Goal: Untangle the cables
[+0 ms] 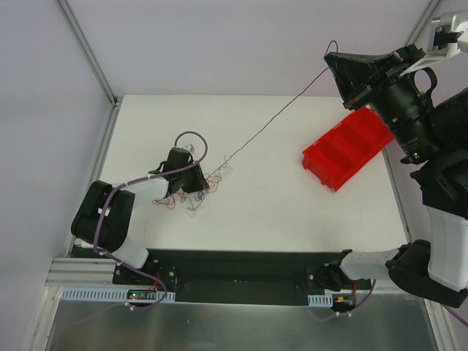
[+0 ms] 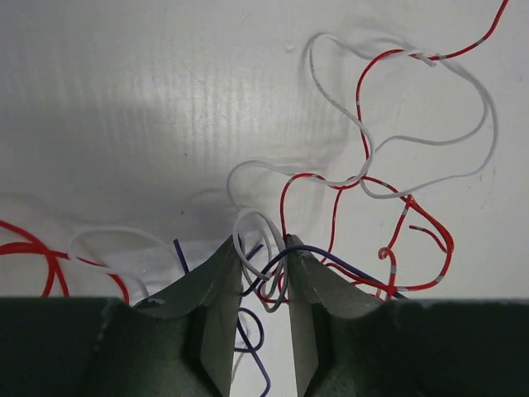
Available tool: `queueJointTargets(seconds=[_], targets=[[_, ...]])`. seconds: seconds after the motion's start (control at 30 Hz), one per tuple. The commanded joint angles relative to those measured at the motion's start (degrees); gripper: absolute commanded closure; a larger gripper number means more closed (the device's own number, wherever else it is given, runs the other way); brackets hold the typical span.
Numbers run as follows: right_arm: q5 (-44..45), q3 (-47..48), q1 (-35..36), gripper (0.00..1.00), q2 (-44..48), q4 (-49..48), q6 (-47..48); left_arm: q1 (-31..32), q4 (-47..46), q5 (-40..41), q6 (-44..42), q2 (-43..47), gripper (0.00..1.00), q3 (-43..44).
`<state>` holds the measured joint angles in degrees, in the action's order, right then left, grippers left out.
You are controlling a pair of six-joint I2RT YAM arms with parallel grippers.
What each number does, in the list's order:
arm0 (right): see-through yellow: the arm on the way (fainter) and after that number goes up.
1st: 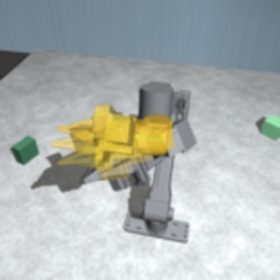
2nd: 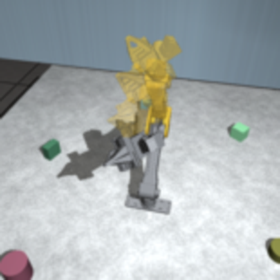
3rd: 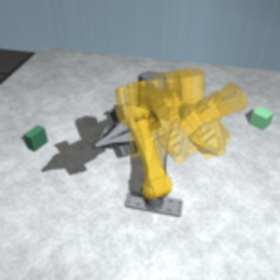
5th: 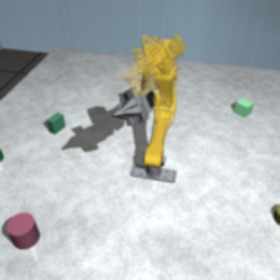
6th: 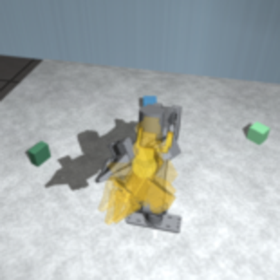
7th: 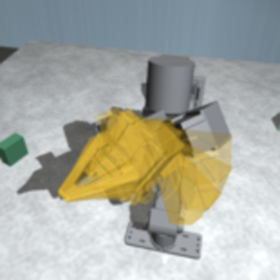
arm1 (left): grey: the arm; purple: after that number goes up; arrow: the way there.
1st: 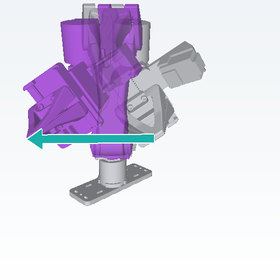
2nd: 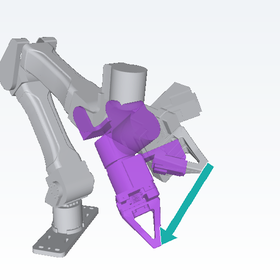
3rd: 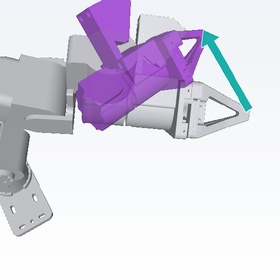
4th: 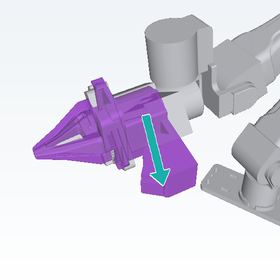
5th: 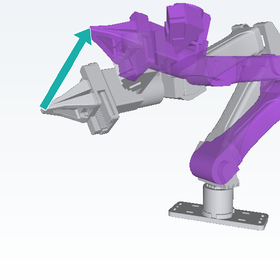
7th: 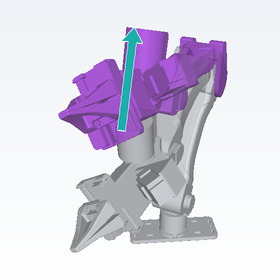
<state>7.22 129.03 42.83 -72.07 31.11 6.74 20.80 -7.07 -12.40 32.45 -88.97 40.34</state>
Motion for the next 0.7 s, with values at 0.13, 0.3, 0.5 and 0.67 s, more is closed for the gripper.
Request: queueJointTargets(seconds=[0.13, 0.3, 0.5, 0.67], targets=[[0.3, 6.6, -0.3, 1.0, -0.9, -14.4, 2.5, -4.6, 6.5, 7.9, 3.1, 3.1, 0.64, -1.1], [0.0, 9.6, -0.3, 1.0, -1.5, -18.5, 3.2, -7.8, 8.4, 8.9, 4.1, 4.4, 0.55, -0.7], [-0.2, 6.9, -0.2, 1.0, -0.9, -18.8, 4.3, -10.1, 10.2, 10.2, 4.6, 5.9, 0.49, 0.4], [-0.3, -2.7, -0.3, 1.0, 4.0, -17.7, 5.3, -10.1, 11.6, 7.5, 2.8, 11.3, 0.3, 1.2]])
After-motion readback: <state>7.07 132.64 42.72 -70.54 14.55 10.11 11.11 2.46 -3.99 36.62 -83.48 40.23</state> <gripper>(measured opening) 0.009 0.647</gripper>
